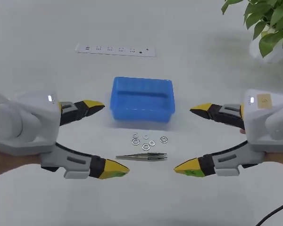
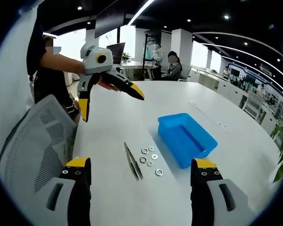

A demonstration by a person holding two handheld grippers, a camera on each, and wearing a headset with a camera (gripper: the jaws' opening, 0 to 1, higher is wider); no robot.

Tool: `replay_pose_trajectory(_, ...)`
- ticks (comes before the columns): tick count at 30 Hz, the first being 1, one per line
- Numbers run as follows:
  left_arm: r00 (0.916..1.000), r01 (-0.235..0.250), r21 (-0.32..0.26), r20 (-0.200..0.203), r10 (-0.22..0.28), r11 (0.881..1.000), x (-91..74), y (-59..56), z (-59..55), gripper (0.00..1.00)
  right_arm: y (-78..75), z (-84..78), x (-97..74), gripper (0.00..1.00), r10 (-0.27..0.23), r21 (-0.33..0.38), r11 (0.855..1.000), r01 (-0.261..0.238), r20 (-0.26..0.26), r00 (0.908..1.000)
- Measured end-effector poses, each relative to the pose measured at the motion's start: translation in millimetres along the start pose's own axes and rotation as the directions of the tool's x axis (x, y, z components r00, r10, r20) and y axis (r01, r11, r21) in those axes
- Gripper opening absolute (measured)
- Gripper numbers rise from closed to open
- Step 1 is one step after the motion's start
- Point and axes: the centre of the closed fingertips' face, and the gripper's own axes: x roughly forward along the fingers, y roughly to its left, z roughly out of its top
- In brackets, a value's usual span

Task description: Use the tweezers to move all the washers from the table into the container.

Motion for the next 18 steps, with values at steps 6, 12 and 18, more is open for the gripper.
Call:
replay_pose_trajectory(6, 0.9998, 0.009, 0.000, -0.017, -0.009, 1.000, 4.1, 0.4, -5.9, 0.97, -2.8, -2.5, 3.0, 0.87, 0.005, 0.004, 1.000, -0.005, -0.002, 1.0000)
replay_pose_trajectory(12, 0.9996, 0.006, -0.007, -0.027, -0.006, 1.000, 8.0, 3.5, -11.4, 0.97, -1.1, -5.7, 8.1, 0.85, 0.024, 0.001, 1.000, -0.024, -0.011, 0.9997)
replay_pose_trajectory(18, 0.9993, 0.004, -0.019, -0.038, -0.005, 1.000, 12.9, 6.7, -16.8, 0.96, 4.4, -12.7, 19.2, 0.81, 0.061, -0.005, 0.998, -0.061, -0.029, 0.9977)
